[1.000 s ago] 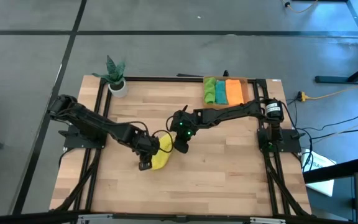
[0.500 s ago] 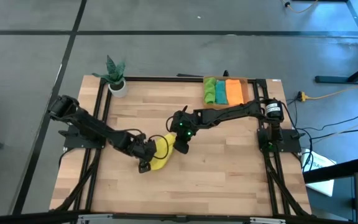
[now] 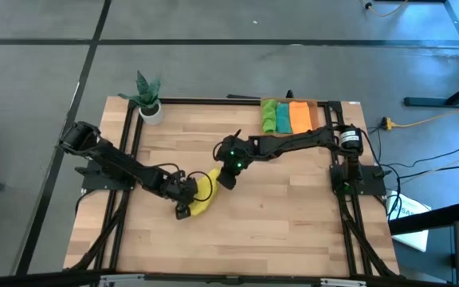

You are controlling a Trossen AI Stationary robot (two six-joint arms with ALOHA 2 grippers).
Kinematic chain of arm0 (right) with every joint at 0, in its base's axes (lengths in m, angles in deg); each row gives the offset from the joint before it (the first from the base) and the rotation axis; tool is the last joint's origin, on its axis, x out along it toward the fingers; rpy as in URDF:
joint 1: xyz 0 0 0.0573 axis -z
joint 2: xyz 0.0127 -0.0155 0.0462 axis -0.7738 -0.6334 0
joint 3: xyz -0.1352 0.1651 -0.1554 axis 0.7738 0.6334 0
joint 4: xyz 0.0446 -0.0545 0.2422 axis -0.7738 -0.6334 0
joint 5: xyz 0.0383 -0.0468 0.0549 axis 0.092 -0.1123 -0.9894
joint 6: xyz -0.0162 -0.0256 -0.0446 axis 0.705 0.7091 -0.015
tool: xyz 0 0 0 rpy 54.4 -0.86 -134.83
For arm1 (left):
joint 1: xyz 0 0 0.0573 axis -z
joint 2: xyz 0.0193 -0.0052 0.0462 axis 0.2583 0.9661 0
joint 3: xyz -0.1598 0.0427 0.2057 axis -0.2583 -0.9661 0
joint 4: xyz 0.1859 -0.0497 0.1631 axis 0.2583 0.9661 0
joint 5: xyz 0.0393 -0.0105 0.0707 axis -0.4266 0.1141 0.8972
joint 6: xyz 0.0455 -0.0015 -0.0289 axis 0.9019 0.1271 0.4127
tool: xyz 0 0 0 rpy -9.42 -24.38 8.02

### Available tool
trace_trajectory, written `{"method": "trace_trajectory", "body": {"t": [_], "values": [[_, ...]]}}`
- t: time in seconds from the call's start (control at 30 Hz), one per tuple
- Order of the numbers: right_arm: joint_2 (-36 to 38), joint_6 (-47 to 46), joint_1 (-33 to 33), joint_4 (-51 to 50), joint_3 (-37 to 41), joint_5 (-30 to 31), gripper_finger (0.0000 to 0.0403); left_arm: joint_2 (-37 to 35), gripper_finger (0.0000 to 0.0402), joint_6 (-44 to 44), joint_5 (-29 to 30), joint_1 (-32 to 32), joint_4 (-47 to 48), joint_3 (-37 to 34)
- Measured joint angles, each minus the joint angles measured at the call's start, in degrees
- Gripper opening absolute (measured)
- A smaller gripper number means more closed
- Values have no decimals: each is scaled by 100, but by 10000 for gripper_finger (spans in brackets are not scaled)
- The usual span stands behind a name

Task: Roll microfiber towels into tight, uniform cylinder then place into a basket
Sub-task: Fold the yellow towel

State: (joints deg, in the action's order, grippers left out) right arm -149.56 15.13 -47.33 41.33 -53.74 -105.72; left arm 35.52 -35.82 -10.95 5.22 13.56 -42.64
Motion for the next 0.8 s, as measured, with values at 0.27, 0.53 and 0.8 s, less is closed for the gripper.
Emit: {"method": "trace_trajectory", "body": {"t": [0.27,0.53,0.8], "values": [[-166,-263,280,67,0,273,6,13,78,546,-96,-7,-140,-9],[-640,-336,351,80,4,190,6,22,78,572,-142,-22,-131,-13],[-632,-314,399,63,2,511,6,-112,78,285,-230,-17,247,166]]}}
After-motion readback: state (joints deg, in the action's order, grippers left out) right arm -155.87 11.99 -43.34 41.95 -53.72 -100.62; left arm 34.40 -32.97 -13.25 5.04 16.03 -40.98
